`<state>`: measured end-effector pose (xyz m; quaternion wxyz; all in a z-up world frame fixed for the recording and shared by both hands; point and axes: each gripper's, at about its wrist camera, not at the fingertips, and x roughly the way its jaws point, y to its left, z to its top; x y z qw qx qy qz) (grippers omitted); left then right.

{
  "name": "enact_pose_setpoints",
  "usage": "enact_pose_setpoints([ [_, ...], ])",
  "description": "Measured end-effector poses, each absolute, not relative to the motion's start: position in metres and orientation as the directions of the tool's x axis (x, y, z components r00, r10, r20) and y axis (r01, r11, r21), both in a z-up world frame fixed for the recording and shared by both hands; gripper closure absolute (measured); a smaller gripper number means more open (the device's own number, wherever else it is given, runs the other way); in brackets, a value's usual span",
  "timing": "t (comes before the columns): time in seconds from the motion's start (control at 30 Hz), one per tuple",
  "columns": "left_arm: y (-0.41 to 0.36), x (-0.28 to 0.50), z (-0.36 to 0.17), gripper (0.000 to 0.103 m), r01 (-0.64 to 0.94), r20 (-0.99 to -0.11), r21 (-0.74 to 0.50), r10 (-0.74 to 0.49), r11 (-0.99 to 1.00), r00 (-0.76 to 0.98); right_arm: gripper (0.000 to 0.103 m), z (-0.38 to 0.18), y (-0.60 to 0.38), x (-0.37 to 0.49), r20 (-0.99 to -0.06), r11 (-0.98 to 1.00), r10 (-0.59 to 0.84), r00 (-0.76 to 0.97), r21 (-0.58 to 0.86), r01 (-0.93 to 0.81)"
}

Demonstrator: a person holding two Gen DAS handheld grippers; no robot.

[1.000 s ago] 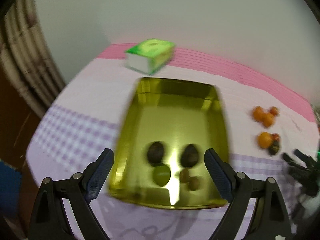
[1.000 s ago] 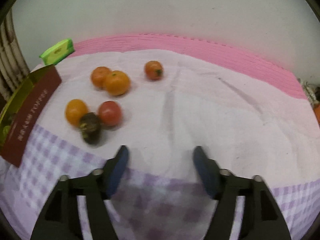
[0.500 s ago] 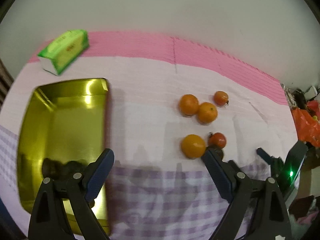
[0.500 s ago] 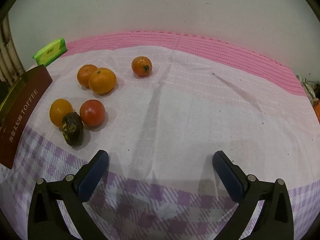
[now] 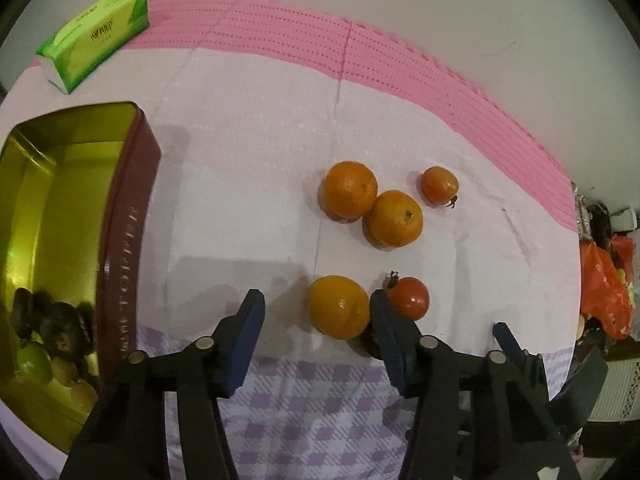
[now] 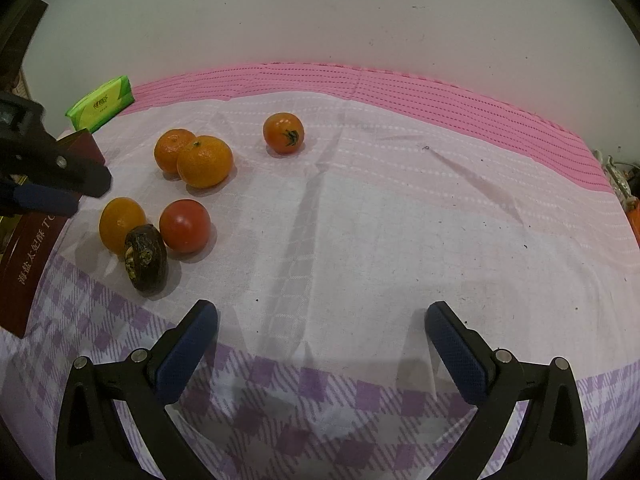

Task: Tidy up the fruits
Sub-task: 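Move the left gripper from the tray toward the orange mandarins, then close the left gripper on an orange mandarin and lift it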

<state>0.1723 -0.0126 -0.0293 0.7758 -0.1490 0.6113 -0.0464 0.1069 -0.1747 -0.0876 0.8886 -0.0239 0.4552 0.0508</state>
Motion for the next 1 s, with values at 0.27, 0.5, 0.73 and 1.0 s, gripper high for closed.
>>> enact_pose_setpoints([
  [0.27, -0.026, 0.176, -0.043, 0.056, -0.096, -0.936, -0.298, -0.271, 0.950, 0.226, 0.000, -0.087, -0.175, 0.107, -0.811, 0.994, 0.069, 0.581, 0.004, -0.112],
  [0.5, -0.028, 0.175, -0.046, 0.069, -0.067, -0.938, -0.288, -0.267, 0.955, 0.222, 0.000, -0.087, -0.175, 0.106, -0.811, 0.994, 0.069, 0.581, 0.005, -0.112],
  [0.73, -0.027, 0.172, -0.047, 0.070, -0.056, -0.934, -0.295, -0.276, 0.954, 0.229, 0.000, -0.087, -0.175, 0.107, -0.811, 0.994, 0.069, 0.581, 0.005, -0.112],
  [1.0, -0.016, 0.159, -0.044, 0.071, -0.051, -0.937, -0.288, -0.271, 0.956, 0.221, 0.000, -0.087, -0.175, 0.106, -0.810, 0.994, 0.070, 0.582, 0.006, -0.112],
])
